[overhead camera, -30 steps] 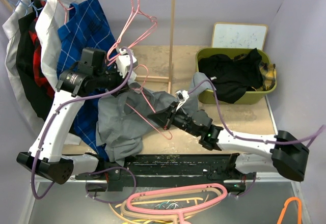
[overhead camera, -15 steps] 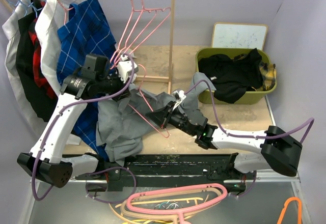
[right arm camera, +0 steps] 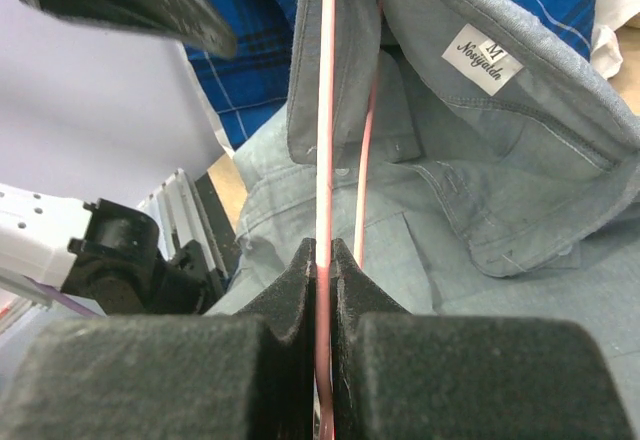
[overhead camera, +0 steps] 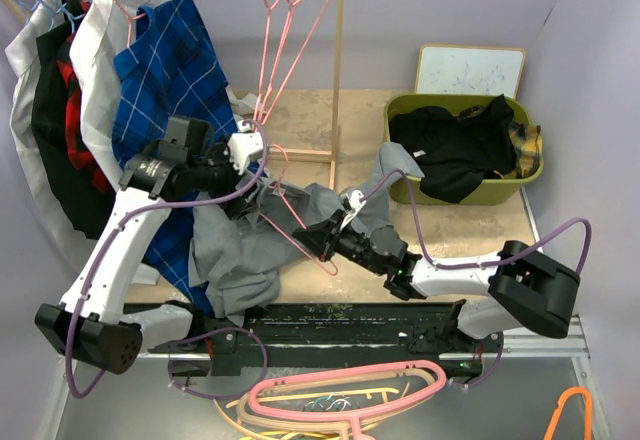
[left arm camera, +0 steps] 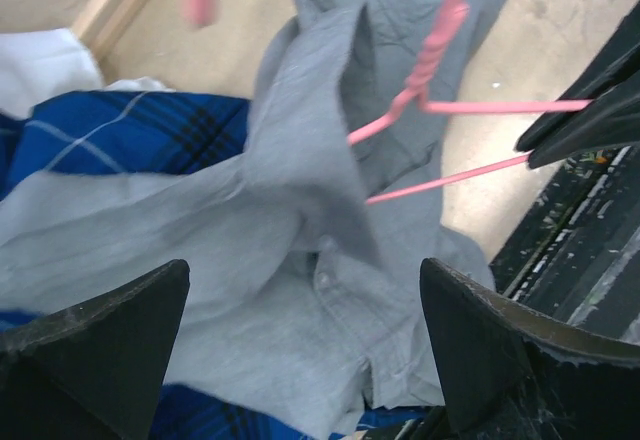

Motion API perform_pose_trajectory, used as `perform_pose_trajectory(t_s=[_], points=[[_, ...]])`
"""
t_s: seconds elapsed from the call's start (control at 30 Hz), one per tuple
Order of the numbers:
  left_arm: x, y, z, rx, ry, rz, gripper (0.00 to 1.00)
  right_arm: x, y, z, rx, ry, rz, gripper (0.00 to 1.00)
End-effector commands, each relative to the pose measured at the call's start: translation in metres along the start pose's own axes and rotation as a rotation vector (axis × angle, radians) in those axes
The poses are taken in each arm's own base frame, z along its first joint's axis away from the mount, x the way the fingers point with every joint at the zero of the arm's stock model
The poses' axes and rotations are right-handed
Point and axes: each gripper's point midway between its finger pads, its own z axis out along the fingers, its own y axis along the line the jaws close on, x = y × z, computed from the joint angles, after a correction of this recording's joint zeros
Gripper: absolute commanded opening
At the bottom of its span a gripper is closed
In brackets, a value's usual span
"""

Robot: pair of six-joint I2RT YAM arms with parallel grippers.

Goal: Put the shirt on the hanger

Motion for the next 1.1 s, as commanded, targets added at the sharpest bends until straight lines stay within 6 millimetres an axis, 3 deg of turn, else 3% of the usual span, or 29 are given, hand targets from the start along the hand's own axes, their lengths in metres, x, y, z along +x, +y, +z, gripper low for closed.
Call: perform_pose_trajectory(t_s=[0.0,0.17,0.3,0.43,0.67,0.8,0.9,1.07], points=[[-0.017,0.026,-0.031,-0.092,-0.102,0.086,1.0,-0.029,0.014,-0.002,-0.079,-0.131,-0.095,0.0],[-0.031,0.012,-0.039,0.031,-0.157,0.181,0.98,-0.03,0.005,-0.011,-0.069,-0.183,-0.14,0.0],[-0.028,0.004,-0.025,0.161,-0.152,0.292,0.97,-0.023,-0.002,-0.013,-0.063,-0.178,-0.177,0.0],[-0.037,-0.009,-0.018,0.298,-0.206,0.361,0.96,-0.016,-0.003,-0.01,-0.074,-0.164,-0.2,0.0],[-0.047,-0.007,-0.009,0.361,-0.26,0.496,0.92,-0.011,0.0,-0.005,-0.113,-0.177,-0.198,0.0],[-0.049,0.007,0.001,0.329,-0.255,0.545,0.82,-0.007,0.002,-0.003,-0.132,-0.17,-0.192,0.0],[-0.044,0.016,0.009,0.32,-0.227,0.579,0.74,-0.009,0.002,-0.004,-0.134,-0.186,-0.186,0.0],[-0.025,0.007,0.021,0.41,-0.216,0.618,0.7,-0.011,0.003,-0.003,-0.136,-0.19,-0.188,0.0]])
